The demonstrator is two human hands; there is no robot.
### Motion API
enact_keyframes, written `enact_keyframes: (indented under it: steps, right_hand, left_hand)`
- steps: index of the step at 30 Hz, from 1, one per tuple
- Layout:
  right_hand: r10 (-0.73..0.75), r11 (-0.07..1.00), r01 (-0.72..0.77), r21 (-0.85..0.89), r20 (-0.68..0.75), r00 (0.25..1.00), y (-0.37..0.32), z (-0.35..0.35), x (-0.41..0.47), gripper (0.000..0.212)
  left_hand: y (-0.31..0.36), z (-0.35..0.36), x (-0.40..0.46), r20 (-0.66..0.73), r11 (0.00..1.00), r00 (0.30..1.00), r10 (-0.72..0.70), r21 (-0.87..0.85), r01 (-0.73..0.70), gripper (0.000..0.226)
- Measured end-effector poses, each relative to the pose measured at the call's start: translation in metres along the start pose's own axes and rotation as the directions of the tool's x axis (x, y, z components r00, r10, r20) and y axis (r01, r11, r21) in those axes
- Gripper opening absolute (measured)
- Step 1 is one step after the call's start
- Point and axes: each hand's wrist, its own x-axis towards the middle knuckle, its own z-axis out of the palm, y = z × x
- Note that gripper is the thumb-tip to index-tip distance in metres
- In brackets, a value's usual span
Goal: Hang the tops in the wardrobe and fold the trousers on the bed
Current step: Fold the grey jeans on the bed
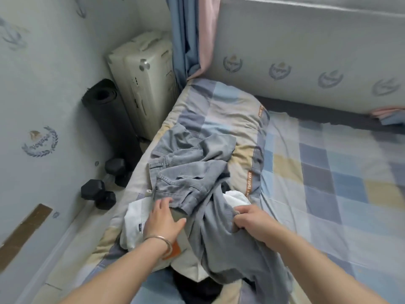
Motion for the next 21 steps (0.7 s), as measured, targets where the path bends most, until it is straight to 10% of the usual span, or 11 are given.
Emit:
enact_keyframes:
  steps: [4,11,16,21]
  right_hand:
    - [0.038,0.984,-0.018,-0.177,0.111,0.993,-0.033,-0.067,-0.067,0.018]
    - [0.223,0.964,-0.171,-0.202,0.267,0.938,0.023,-0.147,-0.118,0.017]
    - [0.294,0.949,-0.307,-0.068,-0.155,0.943,0.114,-0.181,-0.109,0.01]
    - [0.164,0.882,-0.318,-0.348,-0.407,0.899,0.121,-0.142,-0.076,0.017]
  left_hand:
    - [0.055,0.01,0.018,-0.018,0.999,1.0,-0.005,0.053,0.006,0.099]
    - [0.051,0.058,0.036,-0.006,0.973,0.99,-0.141,0.183,0.139,0.051]
    - [0.018,0.048,0.048,-0.067,0.986,0.984,-0.168,-0.027,0.166,0.032]
    - [0.094,-0.002,0.013,0.102,0.942,0.978,0.183,0.267,-0.204,0.032]
